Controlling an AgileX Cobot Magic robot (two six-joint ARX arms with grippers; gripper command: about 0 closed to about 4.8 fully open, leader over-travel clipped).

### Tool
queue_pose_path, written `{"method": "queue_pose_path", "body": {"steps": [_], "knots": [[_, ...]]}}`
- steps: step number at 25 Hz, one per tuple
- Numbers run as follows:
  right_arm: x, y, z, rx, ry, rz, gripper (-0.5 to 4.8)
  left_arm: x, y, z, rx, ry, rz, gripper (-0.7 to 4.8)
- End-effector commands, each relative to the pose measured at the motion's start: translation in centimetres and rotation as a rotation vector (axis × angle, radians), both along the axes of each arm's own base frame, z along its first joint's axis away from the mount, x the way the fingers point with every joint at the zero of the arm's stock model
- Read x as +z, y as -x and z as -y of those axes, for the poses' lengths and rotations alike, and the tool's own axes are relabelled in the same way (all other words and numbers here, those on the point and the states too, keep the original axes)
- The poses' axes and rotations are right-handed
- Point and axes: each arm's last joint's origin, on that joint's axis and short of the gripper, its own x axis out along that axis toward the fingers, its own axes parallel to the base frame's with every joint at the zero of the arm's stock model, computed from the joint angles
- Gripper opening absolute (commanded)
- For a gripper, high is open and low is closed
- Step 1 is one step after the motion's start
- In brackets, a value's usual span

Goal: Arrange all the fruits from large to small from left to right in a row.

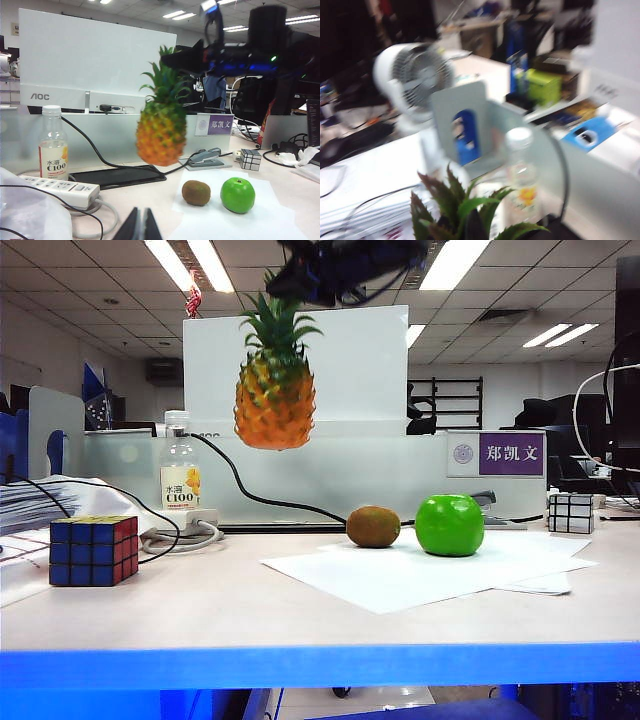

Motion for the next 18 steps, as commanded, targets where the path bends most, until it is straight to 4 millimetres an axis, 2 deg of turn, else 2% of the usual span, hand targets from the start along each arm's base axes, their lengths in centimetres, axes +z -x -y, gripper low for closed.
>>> {"method": "queue_pose_path", "body": {"steps": [1,5,8,10,13,18], "knots": [[3.8,3.2,0.4,0.107,0.044,0.077,-0.06,0.2,0.0,0.0,0.014,0.002,0.011,0.23],[4.6,6.6,0.4,0.176,0.219,0.037,-0.06,0.3,0.1,-0.1,0.021,0.005,0.025,0.22],[5.4,11.3,-0.2,0.3,0.386,0.033,-0.06,0.3,0.1,-0.1,0.021,0.005,0.028,0.22],[7.0,13.6,-0.1,0.326,0.376,0.065,-0.06,0.3,0.1,-0.1,0.021,0.007,0.028,0.22],[9.0,15.8,0.3,0.338,0.351,0.123,-0.06,0.4,0.1,-0.1,0.02,0.008,0.032,0.22],[13.2,20.4,2.8,0.321,0.293,0.235,-0.06,0.4,0.1,-0.1,0.017,0.017,0.029,0.22]]}}
